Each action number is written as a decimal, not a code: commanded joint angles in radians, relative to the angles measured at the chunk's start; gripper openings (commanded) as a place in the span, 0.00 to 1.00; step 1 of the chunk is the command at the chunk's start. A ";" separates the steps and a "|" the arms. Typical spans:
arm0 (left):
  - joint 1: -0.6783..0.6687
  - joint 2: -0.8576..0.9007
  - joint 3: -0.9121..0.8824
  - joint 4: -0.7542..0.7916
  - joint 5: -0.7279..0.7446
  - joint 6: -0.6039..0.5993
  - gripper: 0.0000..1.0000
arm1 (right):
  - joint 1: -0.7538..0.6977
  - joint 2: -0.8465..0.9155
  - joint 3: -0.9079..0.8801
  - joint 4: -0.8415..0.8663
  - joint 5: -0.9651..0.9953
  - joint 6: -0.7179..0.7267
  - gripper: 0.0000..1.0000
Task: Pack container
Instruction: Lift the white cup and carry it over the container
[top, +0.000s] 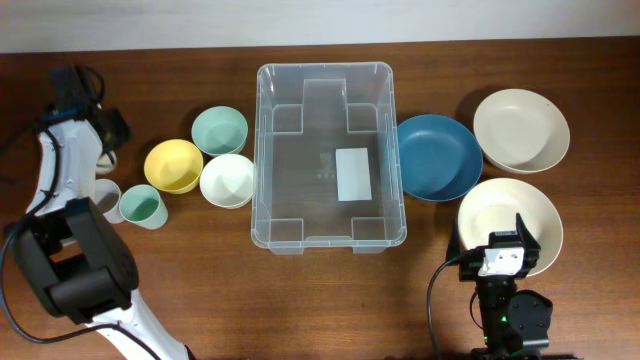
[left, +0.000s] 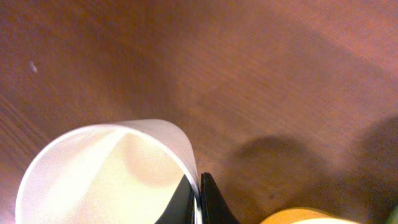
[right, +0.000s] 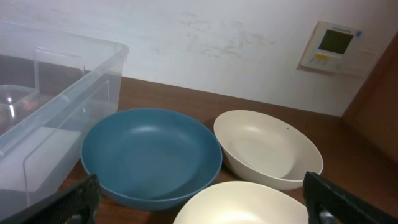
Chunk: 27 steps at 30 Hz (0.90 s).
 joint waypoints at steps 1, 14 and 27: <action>-0.038 0.002 0.153 -0.047 0.005 0.003 0.01 | -0.007 -0.006 -0.005 -0.005 0.016 -0.003 0.99; -0.320 0.002 0.795 -0.362 0.336 0.058 0.01 | -0.007 -0.006 -0.005 -0.005 0.016 -0.003 0.99; -0.695 0.007 0.826 -0.463 0.344 0.111 0.01 | -0.007 -0.006 -0.005 -0.005 0.016 -0.003 0.99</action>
